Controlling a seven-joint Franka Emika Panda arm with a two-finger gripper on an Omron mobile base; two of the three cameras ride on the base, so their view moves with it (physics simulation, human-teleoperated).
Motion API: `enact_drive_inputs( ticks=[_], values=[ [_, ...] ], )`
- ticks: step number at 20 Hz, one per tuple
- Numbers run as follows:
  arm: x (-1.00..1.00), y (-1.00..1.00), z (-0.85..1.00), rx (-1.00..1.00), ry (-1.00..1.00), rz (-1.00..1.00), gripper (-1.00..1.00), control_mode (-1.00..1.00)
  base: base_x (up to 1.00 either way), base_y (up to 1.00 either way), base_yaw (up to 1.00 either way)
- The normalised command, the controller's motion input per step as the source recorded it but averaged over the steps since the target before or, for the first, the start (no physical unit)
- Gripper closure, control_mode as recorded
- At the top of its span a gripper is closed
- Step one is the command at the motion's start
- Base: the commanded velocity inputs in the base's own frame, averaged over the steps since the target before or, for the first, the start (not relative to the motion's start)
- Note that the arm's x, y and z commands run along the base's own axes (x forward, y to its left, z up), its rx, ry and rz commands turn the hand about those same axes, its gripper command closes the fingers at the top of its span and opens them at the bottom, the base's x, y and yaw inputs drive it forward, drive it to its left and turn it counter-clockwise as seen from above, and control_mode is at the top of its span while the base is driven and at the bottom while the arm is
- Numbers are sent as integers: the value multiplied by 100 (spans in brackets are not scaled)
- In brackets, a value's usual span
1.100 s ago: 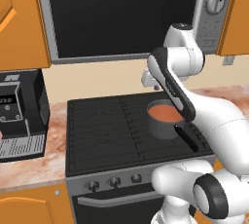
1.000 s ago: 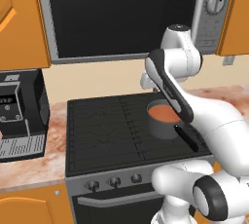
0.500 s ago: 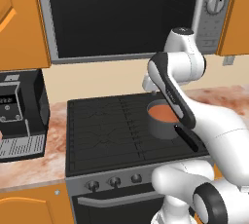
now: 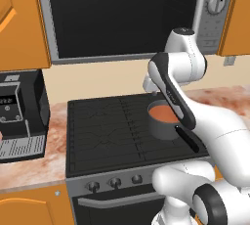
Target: Wait until the marinara sauce is simmered to a deep red color and then turn off the stove.
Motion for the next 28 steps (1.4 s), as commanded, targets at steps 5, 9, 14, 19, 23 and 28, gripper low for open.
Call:
enact_drive_inputs(
  ticks=[5, 9, 14, 19, 23, 28],
  values=[
    [0, 0, 0, 0, 0, 0, -100, -100, 0, 0, 0],
    [0, 0, 0, 0, 0, 0, -100, -100, 0, 0, 0],
    [0, 0, 0, 0, 0, 0, -100, -100, 0, 0, 0],
    [0, 0, 0, 0, 0, 0, -100, -100, 0, 0, 0],
    [0, 0, 0, 0, 0, 0, -100, -100, 0, 0, 0],
    [0, 0, 0, 0, 0, 0, -100, -100, 0, 0, 0]
  ],
)
